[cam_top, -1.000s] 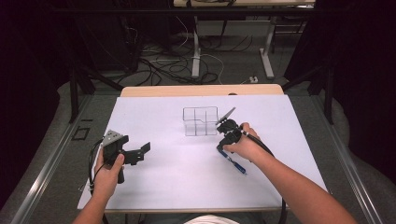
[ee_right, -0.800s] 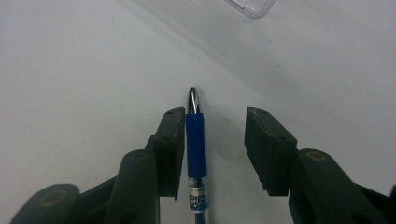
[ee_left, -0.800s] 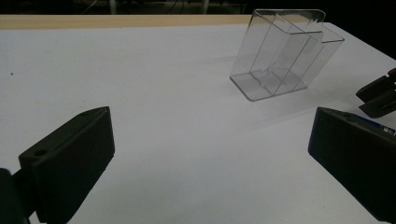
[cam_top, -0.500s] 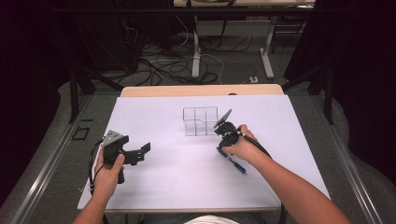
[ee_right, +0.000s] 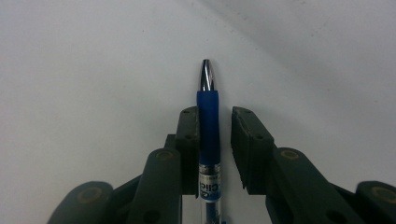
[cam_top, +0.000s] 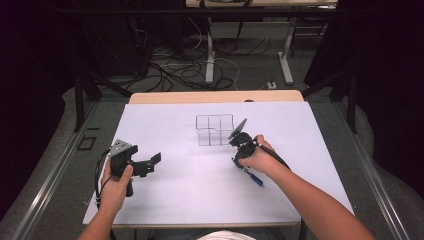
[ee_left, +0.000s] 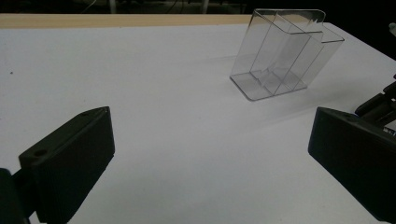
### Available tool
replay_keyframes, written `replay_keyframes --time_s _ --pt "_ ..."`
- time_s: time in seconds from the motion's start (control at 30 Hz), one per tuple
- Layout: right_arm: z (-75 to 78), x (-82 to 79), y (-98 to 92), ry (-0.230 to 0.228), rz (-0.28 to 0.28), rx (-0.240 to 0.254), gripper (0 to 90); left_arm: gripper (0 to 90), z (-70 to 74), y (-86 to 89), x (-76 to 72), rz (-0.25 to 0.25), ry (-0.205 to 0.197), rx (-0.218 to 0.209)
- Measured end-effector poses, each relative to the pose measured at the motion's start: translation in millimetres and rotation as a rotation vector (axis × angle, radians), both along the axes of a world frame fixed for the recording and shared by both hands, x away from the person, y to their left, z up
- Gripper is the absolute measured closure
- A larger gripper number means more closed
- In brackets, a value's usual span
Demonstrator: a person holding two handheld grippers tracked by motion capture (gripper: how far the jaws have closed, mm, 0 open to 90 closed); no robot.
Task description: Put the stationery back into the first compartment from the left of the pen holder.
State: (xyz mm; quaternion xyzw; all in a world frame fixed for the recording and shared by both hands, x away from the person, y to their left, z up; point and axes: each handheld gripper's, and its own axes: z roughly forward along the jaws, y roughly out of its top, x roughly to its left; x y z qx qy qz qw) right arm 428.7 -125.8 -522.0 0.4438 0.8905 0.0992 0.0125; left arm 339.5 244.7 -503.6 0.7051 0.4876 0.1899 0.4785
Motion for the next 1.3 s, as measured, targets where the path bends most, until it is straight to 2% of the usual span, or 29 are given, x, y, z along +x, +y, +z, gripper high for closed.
replay_keyframes --time_s 0.07,0.1,0.2,0.23,0.27,0.3,0.37,0.43,0.47,0.6,0.73,0.77,0.8,1.0,1.17,1.27,1.3 --pt "-1.6 -1.8 1.6 0.000 -0.016 0.016 73.8 0.7 0.1 0.1 -0.1 0.001 0.001 0.001" --pt "-3.1 -1.4 1.2 -0.011 -0.005 0.022 73.9 0.7 0.1 0.2 -0.1 0.001 0.001 0.001" --pt "-2.5 -1.4 2.3 0.011 0.010 0.009 74.8 0.7 0.1 0.3 -0.1 0.001 0.001 0.001" --pt "-2.2 -0.9 2.5 0.011 0.019 -0.014 75.1 0.7 0.1 0.2 -0.1 0.001 0.001 0.001" --pt "-2.9 -1.0 2.6 0.007 0.025 -0.015 75.2 0.7 0.1 0.2 -0.1 0.001 0.000 0.001" --pt "-3.3 -1.4 2.5 0.009 0.025 0.006 75.5 0.7 0.1 0.2 -0.1 0.001 0.001 0.000" --pt "-3.9 -1.8 2.7 0.005 0.019 0.012 76.1 0.7 0.1 0.2 -0.1 0.001 0.001 0.001" --pt "-3.2 -1.5 2.7 0.009 0.022 -0.002 76.8 0.7 0.1 0.3 0.0 0.001 0.001 0.001" --pt "-2.8 -1.3 2.4 0.017 0.024 0.002 77.1 0.7 0.1 0.3 0.0 0.001 0.001 0.001" --pt "-4.5 -2.0 2.6 0.002 0.023 0.015 78.8 0.7 0.3 0.3 -0.1 0.000 0.000 0.001" --pt "-3.0 -1.2 2.5 0.019 0.027 0.001 79.2 0.7 0.4 0.3 -0.1 0.001 0.000 0.001" --pt "-4.0 -1.4 2.6 0.004 0.027 0.002 79.3 0.7 0.4 0.3 -0.1 0.001 0.000 0.001" --pt "-3.2 -1.2 2.6 0.017 0.025 0.004 79.3 0.7 0.4 0.4 -0.1 0.000 0.000 0.001" --pt "-4.6 -1.6 2.5 0.001 0.031 0.014 79.6 0.7 0.4 0.2 -0.1 0.000 0.000 0.001" --pt "-3.3 -1.0 2.8 0.012 0.034 -0.001 79.7 0.7 0.4 0.3 -0.1 0.000 0.000 0.000" --pt "-4.2 -1.3 2.4 0.001 0.033 0.014 79.9 0.7 0.5 0.4 -0.2 0.001 0.000 0.000" --pt "-2.6 -1.3 3.0 0.017 0.027 0.001 79.9 0.7 0.5 0.4 -0.1 0.001 0.000 0.000"
